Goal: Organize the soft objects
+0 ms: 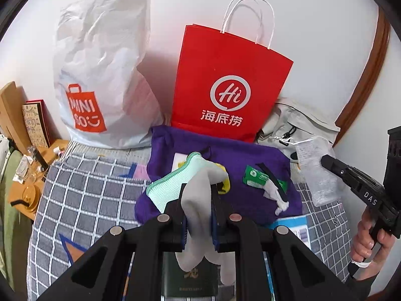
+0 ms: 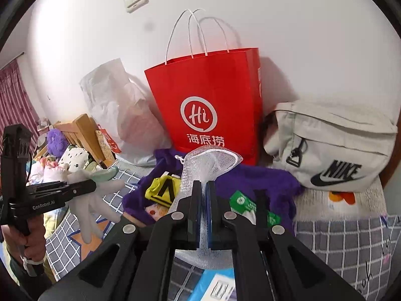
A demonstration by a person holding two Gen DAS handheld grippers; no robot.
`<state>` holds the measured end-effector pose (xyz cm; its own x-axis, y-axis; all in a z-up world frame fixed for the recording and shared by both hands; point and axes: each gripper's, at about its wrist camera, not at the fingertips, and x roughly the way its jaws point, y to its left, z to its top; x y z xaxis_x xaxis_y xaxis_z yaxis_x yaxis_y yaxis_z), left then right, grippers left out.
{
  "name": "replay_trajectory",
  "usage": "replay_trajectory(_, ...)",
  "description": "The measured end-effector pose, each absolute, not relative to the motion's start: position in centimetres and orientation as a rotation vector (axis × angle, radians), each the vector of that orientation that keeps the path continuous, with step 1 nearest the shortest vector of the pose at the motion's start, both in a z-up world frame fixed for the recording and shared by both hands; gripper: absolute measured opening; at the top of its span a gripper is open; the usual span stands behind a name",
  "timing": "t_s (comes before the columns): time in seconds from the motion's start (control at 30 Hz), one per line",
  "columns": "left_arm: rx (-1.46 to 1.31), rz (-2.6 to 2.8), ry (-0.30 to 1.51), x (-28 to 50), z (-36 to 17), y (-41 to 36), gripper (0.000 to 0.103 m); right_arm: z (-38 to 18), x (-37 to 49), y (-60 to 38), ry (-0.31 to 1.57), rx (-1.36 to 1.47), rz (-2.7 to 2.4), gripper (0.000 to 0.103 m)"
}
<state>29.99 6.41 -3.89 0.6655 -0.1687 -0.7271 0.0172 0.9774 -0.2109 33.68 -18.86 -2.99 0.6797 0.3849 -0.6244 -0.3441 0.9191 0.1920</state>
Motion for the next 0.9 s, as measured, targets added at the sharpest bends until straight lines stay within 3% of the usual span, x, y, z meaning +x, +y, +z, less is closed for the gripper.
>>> replay_trajectory(0.43, -0.184, -0.153, 0.887, 36.3, -6.8, 4.1, 0.014, -10.7, 40.6, -20.7, 0.889, 0.114, 0.367, 0.004)
replay_trajectory(0.9, -0.22, -0.189, 0.937, 41.3, -11.5, 1.7, 0.014, -16.4, 42.7, -20.1, 1.065, 0.022, 0.359, 0.007)
